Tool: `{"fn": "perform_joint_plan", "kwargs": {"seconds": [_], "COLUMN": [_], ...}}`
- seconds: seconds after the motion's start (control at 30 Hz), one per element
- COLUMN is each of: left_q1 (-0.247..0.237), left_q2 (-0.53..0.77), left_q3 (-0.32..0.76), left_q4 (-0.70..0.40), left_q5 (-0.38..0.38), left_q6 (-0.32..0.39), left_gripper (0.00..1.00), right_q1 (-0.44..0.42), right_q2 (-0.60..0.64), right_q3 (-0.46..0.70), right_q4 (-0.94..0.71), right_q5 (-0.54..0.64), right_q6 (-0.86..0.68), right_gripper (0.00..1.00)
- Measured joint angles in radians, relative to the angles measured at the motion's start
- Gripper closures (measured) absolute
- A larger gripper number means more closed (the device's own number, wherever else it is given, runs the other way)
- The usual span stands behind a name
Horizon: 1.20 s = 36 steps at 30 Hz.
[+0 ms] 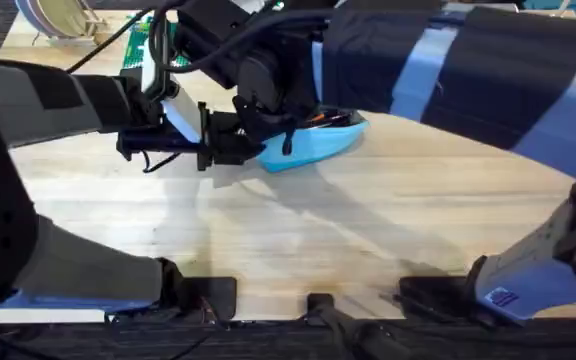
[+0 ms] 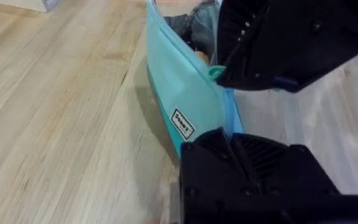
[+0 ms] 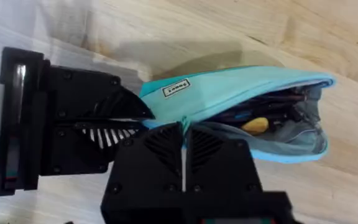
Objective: Unzip the bag, pick up the pens from the table one at a time and place them inside, then zip the bag closed.
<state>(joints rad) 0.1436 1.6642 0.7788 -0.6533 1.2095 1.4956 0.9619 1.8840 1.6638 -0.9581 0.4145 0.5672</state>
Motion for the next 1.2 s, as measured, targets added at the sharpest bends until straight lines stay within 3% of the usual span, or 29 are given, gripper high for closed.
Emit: {"fn": "perform_joint_plan", "kwargs": {"seconds": [0.33, 0.8, 0.83, 1.2], "left_q1": [0.0, -0.001, -0.001, -0.006], "left_q2": [0.0, 0.0, 0.0, 0.0], "left_q3": [0.0, 0.0, 0.0, 0.0], "left_q4": [0.0, -0.002, -0.004, -0.001], "left_q5": [0.001, 0.001, -0.001, 0.0], "left_q6": [0.0, 0.0, 0.0, 0.0], "left_gripper": [0.956, 0.958, 0.959, 0.959], "right_q1": [-0.022, -0.167, -0.211, -0.3], "right_q2": [0.0, 0.0, 0.0, 0.0], "right_q3": [0.001, 0.002, 0.003, 0.003], "right_q4": [-0.027, -0.107, -0.123, -0.128], "right_q5": [0.015, -0.008, -0.007, -0.027], "right_q6": [-0.01, -0.011, -0.014, -0.014], "right_gripper": [0.971, 0.971, 0.97, 0.97]}}
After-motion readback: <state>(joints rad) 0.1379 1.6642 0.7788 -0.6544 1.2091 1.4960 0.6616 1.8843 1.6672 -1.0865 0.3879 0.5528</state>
